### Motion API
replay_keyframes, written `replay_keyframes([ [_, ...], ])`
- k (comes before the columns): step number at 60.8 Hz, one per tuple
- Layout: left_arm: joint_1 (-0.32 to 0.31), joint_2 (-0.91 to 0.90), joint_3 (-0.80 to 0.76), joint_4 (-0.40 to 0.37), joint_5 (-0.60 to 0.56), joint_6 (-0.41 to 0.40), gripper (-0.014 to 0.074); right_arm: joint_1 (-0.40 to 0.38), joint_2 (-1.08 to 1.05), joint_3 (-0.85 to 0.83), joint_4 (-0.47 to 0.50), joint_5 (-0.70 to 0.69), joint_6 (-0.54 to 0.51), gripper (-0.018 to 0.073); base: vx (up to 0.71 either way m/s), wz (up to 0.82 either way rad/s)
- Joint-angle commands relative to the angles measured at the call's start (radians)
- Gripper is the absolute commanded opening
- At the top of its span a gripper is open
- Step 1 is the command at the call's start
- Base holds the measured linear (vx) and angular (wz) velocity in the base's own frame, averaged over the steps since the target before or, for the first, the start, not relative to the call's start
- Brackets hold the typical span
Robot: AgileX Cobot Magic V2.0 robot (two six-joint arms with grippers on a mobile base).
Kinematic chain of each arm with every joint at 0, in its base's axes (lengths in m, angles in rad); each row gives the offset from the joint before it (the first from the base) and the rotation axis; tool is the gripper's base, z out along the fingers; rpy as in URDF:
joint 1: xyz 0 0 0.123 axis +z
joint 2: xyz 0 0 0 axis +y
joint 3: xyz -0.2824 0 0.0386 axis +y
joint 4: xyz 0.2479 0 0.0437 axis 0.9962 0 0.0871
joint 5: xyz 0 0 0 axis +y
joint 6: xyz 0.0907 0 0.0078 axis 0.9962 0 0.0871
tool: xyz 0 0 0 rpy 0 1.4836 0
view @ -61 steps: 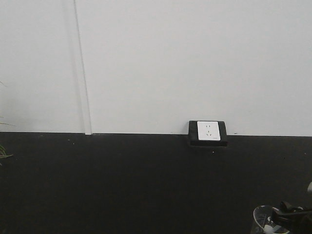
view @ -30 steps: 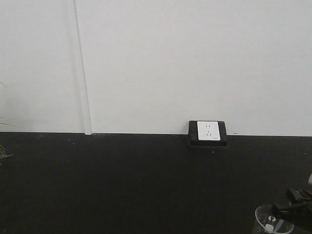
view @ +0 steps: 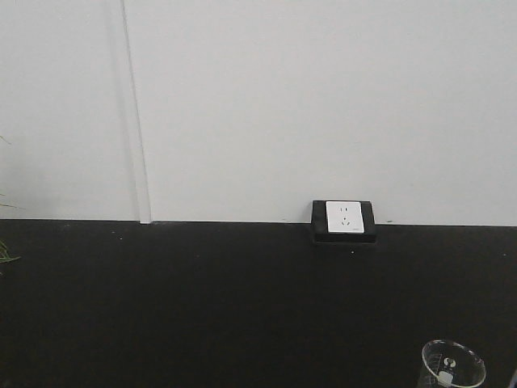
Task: Grab transparent chemical and place on left bench
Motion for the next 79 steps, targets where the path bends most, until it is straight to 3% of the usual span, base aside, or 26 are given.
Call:
replay_keyframes([
  [1, -0.002, -0.019, 0.016, -0.001, -0.078, -0.008, -0.0003, 0.031, -0.134, 0.031, -0.012, -0.026, -0.005, -0.0007, 0.0, -0.01],
  [22, -0.002, -0.019, 0.016, -0.001, -0.078, -0.008, -0.0003, 0.037, -0.363, 0.12, -0.009, 0.044, -0.006, -0.0007, 0.0, -0.01],
  [79, -0.002, -0.019, 0.016, -0.001, -0.078, -0.008, -0.0003, 0.037, -0.367, 0.12, -0.009, 0.044, -0.006, -0.0007, -0.02, -0.01],
])
